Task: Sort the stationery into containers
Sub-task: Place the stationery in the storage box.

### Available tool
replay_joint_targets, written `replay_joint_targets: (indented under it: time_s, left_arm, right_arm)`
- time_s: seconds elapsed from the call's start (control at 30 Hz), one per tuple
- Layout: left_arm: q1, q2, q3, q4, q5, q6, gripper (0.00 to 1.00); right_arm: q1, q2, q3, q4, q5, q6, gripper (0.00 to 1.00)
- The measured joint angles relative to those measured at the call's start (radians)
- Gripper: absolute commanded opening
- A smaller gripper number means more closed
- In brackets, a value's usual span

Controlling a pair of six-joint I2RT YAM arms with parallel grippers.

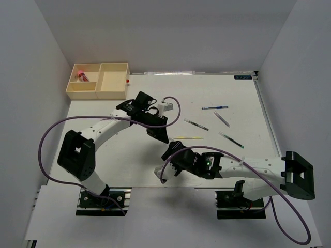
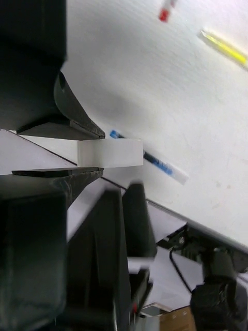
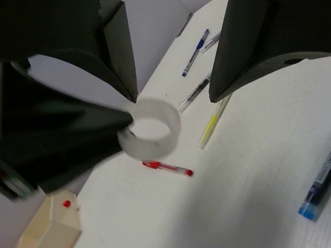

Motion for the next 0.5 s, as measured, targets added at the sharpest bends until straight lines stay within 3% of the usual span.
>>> replay_joint_targets:
  time_s: [0.07,0.2,0.43,0.5]
  left_arm:
    - [0.023,-0.007,-0.015,0.006,-0.029,-0.024,0.00]
    - [0.124,-0.006,-0.018,0.005,-0.078,-0.071,0.00]
    - [0.382,0.075,0.165,-0.008,-0.197,-0.130,0.00]
    - [0.451,0.108,0.287,-0.010,-0.281,-0.141,0.00]
  right_arm:
    - [0.002,-0.036,0.002,0.005,0.000,0.016,0.48]
    - [0.002,-0.123,0.002,0.000,-0.004,0.047,0.31]
    - [0.002,-0.208,-0.011,-0.054,-0.005,0.142,0.32]
    - [-0.002,-0.207,-0.010,-0.086,-0.008,0.193,0.37]
